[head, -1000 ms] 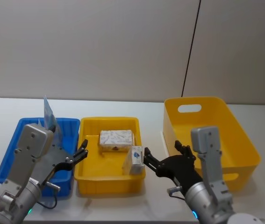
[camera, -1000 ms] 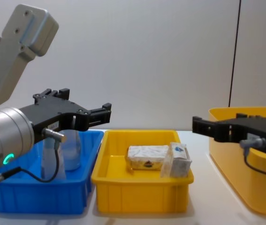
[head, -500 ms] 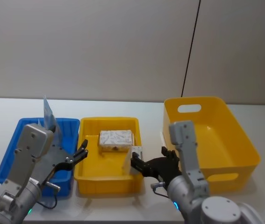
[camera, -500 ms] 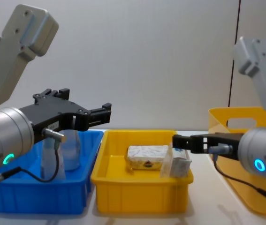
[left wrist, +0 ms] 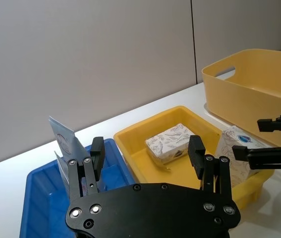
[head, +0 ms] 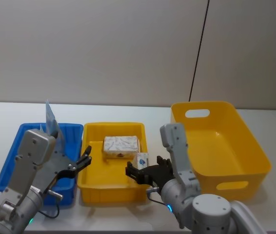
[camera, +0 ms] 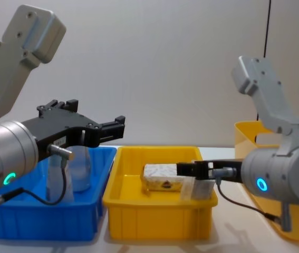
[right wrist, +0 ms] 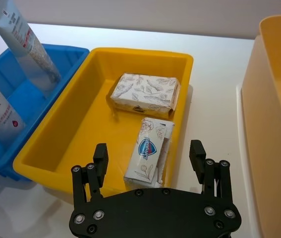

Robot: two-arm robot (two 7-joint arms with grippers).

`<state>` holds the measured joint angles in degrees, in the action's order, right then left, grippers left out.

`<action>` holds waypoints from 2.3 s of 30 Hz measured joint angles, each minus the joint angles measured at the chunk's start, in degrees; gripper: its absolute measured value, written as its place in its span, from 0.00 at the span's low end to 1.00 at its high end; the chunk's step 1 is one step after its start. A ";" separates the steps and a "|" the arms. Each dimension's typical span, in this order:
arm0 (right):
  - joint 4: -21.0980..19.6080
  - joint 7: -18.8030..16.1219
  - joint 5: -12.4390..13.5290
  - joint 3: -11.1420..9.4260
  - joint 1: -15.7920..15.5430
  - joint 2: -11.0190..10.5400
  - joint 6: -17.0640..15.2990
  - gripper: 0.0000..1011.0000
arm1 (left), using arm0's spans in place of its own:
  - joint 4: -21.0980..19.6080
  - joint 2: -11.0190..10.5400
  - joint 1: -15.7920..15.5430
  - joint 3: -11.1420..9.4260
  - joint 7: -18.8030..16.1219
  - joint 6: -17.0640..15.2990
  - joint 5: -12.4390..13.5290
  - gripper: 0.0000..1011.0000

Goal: Bimanual collaborative sorting of washing and personal care products

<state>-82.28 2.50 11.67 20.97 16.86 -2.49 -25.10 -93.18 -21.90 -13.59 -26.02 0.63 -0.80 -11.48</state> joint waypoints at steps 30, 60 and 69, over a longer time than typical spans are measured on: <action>9.22 -0.89 -0.59 -0.32 5.90 4.28 -3.32 0.96 | 0.00 0.00 0.00 0.00 0.00 0.00 0.00 0.99; 9.70 -0.27 -2.46 -0.87 6.42 5.83 -2.80 0.27 | 0.00 0.01 0.00 0.00 0.00 0.00 0.00 0.99; 8.29 -0.09 -3.83 -0.52 6.03 5.70 1.30 0.21 | 0.00 0.01 0.00 0.00 0.00 0.00 0.00 0.99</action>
<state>-73.99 2.42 7.84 20.45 22.89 3.21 -23.81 -93.18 -21.89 -13.59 -26.02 0.63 -0.80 -11.48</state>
